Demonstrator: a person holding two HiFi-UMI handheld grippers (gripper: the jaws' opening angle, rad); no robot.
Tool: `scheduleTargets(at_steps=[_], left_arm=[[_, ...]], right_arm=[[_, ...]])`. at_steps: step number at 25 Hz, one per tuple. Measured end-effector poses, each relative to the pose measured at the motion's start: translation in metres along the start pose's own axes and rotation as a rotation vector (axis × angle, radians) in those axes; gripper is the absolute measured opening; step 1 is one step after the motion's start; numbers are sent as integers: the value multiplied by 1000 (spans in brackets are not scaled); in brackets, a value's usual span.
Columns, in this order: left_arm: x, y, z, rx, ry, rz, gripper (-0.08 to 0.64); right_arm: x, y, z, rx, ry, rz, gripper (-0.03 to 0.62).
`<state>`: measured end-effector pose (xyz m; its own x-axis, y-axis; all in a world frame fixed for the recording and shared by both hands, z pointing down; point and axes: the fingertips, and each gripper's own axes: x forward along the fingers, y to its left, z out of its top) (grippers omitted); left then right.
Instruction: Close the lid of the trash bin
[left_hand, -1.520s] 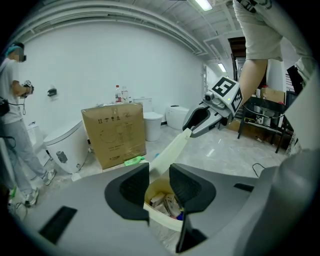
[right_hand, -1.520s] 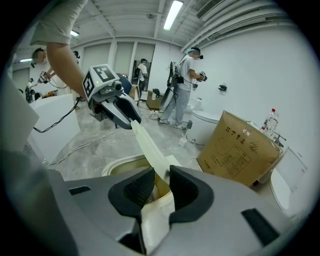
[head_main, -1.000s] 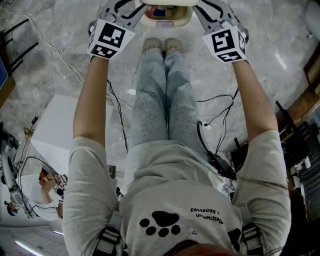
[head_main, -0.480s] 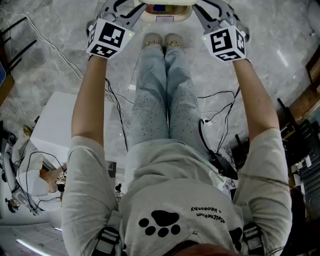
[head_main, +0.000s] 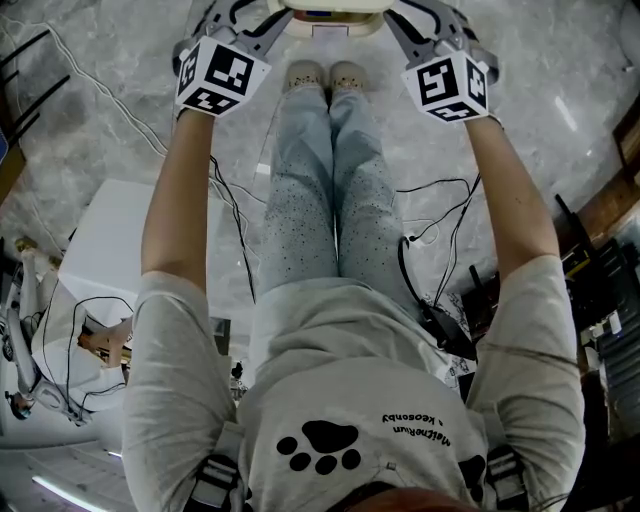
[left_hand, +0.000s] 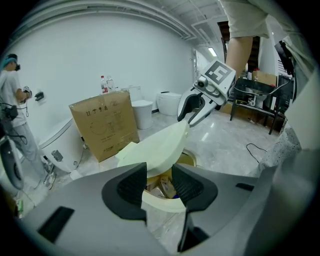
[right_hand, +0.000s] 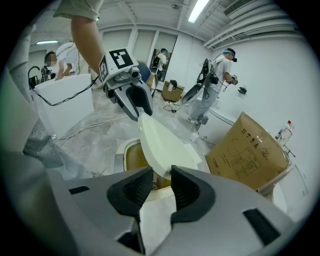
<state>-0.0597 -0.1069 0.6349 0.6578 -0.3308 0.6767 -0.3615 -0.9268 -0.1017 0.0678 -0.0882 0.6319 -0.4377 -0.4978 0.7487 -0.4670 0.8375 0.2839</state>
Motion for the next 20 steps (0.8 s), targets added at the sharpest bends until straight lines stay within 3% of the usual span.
scheduleTargets(at_steps=[20], left_arm=[[16, -15, -25, 93, 57, -3, 169]], right_arm=[[19, 22, -23, -64, 30, 9, 137]])
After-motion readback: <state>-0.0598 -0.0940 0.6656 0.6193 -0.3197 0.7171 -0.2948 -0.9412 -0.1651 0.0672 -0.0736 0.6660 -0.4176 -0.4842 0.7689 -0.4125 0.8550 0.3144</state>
